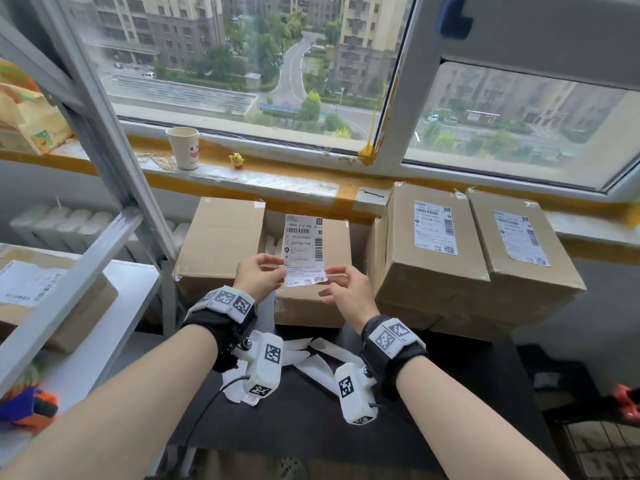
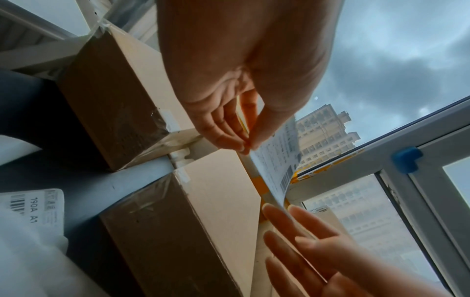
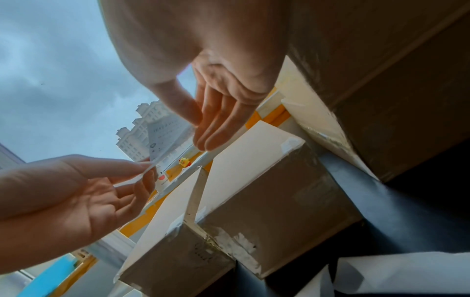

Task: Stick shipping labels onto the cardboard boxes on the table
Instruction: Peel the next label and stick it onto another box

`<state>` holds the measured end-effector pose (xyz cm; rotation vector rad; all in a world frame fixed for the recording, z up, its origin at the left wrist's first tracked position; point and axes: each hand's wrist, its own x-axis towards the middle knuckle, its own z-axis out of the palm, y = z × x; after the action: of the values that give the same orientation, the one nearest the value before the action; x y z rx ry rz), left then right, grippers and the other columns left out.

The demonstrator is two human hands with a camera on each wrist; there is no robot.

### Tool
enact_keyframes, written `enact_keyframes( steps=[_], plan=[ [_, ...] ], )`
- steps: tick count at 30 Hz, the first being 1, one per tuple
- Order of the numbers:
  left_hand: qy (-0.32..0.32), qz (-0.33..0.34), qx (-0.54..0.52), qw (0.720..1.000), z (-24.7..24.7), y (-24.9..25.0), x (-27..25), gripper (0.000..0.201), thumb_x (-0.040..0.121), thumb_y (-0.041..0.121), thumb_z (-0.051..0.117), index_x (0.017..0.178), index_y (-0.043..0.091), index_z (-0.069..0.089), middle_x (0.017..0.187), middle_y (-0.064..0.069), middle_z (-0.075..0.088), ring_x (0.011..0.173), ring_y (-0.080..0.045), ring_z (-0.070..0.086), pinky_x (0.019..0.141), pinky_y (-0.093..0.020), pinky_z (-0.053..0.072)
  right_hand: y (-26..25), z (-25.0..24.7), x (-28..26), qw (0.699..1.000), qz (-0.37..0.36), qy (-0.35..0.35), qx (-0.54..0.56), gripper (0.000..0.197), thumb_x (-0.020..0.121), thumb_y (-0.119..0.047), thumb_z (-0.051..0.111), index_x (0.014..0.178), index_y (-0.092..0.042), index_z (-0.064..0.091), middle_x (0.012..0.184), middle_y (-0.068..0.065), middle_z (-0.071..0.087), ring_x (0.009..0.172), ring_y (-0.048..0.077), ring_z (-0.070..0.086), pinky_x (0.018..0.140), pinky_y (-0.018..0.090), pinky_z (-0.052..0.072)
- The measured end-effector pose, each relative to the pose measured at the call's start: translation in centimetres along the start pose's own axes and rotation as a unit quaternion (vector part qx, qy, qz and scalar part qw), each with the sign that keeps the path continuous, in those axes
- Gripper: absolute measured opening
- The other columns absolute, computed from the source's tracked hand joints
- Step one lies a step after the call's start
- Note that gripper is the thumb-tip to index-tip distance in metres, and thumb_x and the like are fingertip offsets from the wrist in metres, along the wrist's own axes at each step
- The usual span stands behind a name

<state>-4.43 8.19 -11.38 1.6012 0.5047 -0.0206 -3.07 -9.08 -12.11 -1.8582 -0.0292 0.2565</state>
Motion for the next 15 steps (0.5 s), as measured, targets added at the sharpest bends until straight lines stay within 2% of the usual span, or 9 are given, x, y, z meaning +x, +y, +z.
enact_keyframes(
  steps=[2, 4, 6, 8, 9, 10, 12, 13, 15],
  plan=[
    [0.004, -0.002, 0.009, 1.0, 0.5, -0.3, 1.0, 0.014, 0.084, -0.001, 0.062, 0.082, 0.013, 0.057, 0.099, -0.019, 0.064, 0.09, -0.028, 0.063, 0.076, -0.03, 0.055, 0.2, 0.2, 0.9, 0.999, 0.022, 0.02, 0.016, 0.011, 0.093, -0.012, 0.054, 0.103, -0.013, 0.051, 0.101, 0.009, 0.066, 0.07, 0.017, 0.066, 0.061, 0.023, 0.057],
    [0.007, -0.009, 0.025, 1.0, 0.9, -0.6, 1.9, 0.015, 0.084, 0.0, 0.062, 0.082, 0.013, 0.056, 0.096, -0.018, 0.064, 0.088, -0.028, 0.063, 0.077, -0.031, 0.055, 0.4, 0.5, 1.9, 0.998, 0.045, 0.041, 0.007, 0.017, 0.092, -0.021, 0.057, 0.105, -0.011, 0.051, 0.103, 0.013, 0.067, 0.065, 0.017, 0.064, 0.058, 0.025, 0.057],
    [0.012, -0.008, 0.033, 0.999, 1.3, -0.8, 2.9, 0.016, 0.084, -0.001, 0.062, 0.081, 0.013, 0.055, 0.094, -0.018, 0.064, 0.085, -0.028, 0.063, 0.073, -0.029, 0.054, 0.9, 0.6, 3.0, 0.996, 0.067, 0.052, -0.006, 0.023, 0.091, -0.025, 0.058, 0.106, -0.008, 0.053, 0.1, 0.013, 0.067, 0.063, 0.016, 0.062, 0.05, 0.021, 0.053],
    [0.019, -0.007, 0.037, 0.999, 1.7, -1.0, 3.8, 0.017, 0.084, -0.001, 0.061, 0.08, 0.013, 0.054, 0.094, -0.019, 0.063, 0.085, -0.028, 0.063, 0.069, -0.027, 0.053, 1.3, 0.8, 4.0, 0.994, 0.083, 0.062, -0.019, 0.019, 0.091, -0.029, 0.059, 0.099, -0.012, 0.055, 0.1, 0.01, 0.068, 0.066, 0.014, 0.062, 0.046, 0.017, 0.049],
    [0.021, -0.008, 0.038, 0.999, 1.8, -1.1, 4.3, 0.017, 0.084, -0.001, 0.062, 0.08, 0.013, 0.053, 0.093, -0.018, 0.063, 0.085, -0.028, 0.062, 0.068, -0.026, 0.053, 1.5, 0.9, 4.5, 0.993, 0.09, 0.065, -0.026, 0.017, 0.09, -0.031, 0.059, 0.092, -0.015, 0.055, 0.099, 0.009, 0.068, 0.069, 0.016, 0.064, 0.051, 0.021, 0.053],
    [0.022, -0.009, 0.04, 0.999, 2.0, -1.2, 4.7, 0.018, 0.084, -0.001, 0.062, 0.08, 0.013, 0.053, 0.089, -0.016, 0.063, 0.085, -0.027, 0.062, 0.066, -0.025, 0.052, 1.6, 1.0, 5.0, 0.993, 0.094, 0.068, -0.038, 0.016, 0.089, -0.034, 0.059, 0.085, -0.019, 0.056, 0.097, 0.008, 0.069, 0.074, 0.019, 0.066, 0.06, 0.03, 0.058],
    [0.02, -0.012, 0.048, 0.999, 2.3, -1.5, 5.5, 0.019, 0.083, -0.001, 0.063, 0.08, 0.014, 0.051, 0.082, -0.01, 0.061, 0.082, -0.025, 0.061, 0.063, -0.022, 0.052, 2.0, 1.2, 5.8, 0.99, 0.103, 0.067, -0.065, 0.018, 0.086, -0.037, 0.06, 0.073, -0.025, 0.055, 0.09, 0.005, 0.069, 0.081, 0.026, 0.068, 0.075, 0.044, 0.058],
    [0.02, -0.014, 0.055, 0.998, 2.4, -1.5, 5.9, 0.021, 0.082, -0.001, 0.064, 0.08, 0.014, 0.05, 0.081, -0.009, 0.06, 0.079, -0.024, 0.061, 0.063, -0.023, 0.051, 2.1, 1.3, 6.1, 0.99, 0.106, 0.066, -0.071, 0.02, 0.085, -0.035, 0.061, 0.069, -0.025, 0.055, 0.086, 0.005, 0.07, 0.082, 0.027, 0.068, 0.077, 0.047, 0.057],
    [0.024, -0.021, 0.072, 0.997, 2.6, -1.6, 6.5, 0.024, 0.081, -0.001, 0.065, 0.077, 0.014, 0.047, 0.078, -0.009, 0.057, 0.071, -0.019, 0.059, 0.064, -0.026, 0.052, 2.0, 1.3, 6.6, 0.988, 0.111, 0.065, -0.085, 0.021, 0.084, -0.03, 0.062, 0.066, -0.022, 0.057, 0.081, 0.006, 0.07, 0.082, 0.028, 0.067, 0.078, 0.044, 0.056]
  ],
)
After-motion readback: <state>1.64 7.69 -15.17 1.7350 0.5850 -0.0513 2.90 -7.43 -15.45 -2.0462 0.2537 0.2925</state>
